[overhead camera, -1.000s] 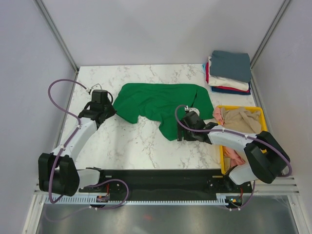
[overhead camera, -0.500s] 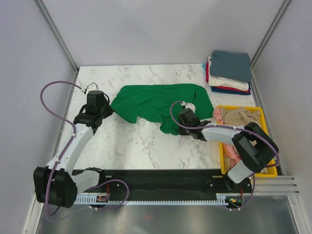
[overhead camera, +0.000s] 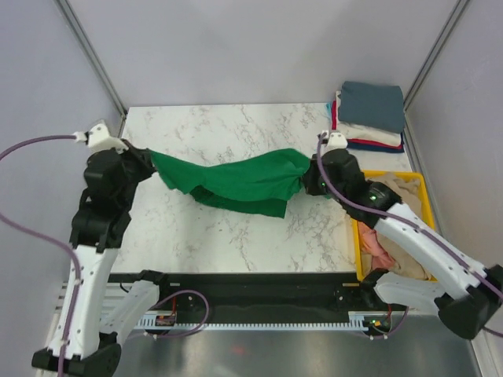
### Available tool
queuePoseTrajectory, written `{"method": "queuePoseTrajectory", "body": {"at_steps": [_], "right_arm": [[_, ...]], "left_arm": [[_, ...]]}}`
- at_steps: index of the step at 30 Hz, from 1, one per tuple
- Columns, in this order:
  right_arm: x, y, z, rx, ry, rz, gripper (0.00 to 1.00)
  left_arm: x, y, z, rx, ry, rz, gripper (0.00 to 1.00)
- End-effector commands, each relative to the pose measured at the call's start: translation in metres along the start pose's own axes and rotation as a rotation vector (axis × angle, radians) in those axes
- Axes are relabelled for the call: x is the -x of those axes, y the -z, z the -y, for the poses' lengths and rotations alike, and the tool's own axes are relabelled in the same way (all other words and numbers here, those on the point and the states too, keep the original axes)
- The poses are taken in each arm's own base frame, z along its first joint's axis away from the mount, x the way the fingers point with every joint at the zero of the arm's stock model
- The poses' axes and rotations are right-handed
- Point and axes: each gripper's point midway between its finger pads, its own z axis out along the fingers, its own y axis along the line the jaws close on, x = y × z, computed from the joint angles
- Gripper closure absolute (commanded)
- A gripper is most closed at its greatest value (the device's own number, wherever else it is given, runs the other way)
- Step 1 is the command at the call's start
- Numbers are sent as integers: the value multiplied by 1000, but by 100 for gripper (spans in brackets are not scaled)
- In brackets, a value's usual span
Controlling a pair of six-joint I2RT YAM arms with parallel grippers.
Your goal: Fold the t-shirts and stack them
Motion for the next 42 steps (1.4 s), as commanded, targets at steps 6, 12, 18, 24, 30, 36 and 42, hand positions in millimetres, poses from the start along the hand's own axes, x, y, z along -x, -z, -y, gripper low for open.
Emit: {"method": "queuePoseTrajectory", "body": {"at_steps": [6,12,18,24,30,36,42], "right_arm": [[63,150,-8,170,66,148,100],[98,236,-9,282,64,335,100],[126,261,-11,295,86,436,100],[128,155,-13,83,94,275,100],[122,81,-23,15,129,170,100],[98,90,9,-64,165,185,100],[73,104,52,-205,185,168,100]], "left_arm": [[128,129,8,-102,-64,406,98],[179,213,37,-322,-135,627,98],[211,240,57,-400,-216,754,98],[213,149,73,-296,-253,580,98],[119,45,98,-381,-211,160,92],[-100,5,103,-633,-56,-360,50],[-214,48,141,-779,-128,-513,46]]}}
